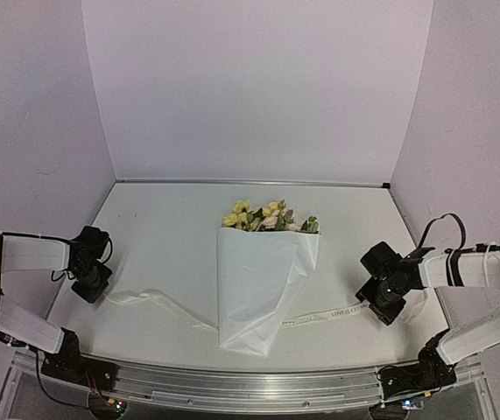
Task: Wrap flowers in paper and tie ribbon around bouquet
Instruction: Pick up the left side of the ribbon at the center of the board, then pick up the right side of the ribbon from the center of the board.
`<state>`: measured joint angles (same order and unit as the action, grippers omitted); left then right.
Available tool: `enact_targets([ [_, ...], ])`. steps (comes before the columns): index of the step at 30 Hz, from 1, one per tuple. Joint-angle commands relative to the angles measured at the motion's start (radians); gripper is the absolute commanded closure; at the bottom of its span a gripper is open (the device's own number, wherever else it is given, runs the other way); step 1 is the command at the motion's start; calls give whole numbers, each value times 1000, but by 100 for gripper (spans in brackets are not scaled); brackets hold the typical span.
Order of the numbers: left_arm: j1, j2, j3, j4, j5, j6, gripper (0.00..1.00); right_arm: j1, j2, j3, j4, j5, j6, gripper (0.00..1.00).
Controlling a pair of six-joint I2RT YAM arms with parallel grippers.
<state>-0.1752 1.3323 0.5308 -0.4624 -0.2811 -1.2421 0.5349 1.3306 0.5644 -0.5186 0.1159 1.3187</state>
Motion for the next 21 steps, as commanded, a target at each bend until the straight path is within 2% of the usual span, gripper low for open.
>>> enact_targets([
  [1, 14, -11, 29, 52, -6, 79, 100, -32, 32, -14, 67, 39, -9, 43],
  [12, 36, -23, 77, 109, 0, 200, 100, -94, 49, 5, 74, 12, -55, 97],
  [14, 41, -23, 84, 130, 5, 220, 100, -102, 55, 16, 74, 9, -66, 100],
  [21, 97, 4, 146, 172, 42, 273, 100, -173, 58, 66, 74, -11, -126, 100],
])
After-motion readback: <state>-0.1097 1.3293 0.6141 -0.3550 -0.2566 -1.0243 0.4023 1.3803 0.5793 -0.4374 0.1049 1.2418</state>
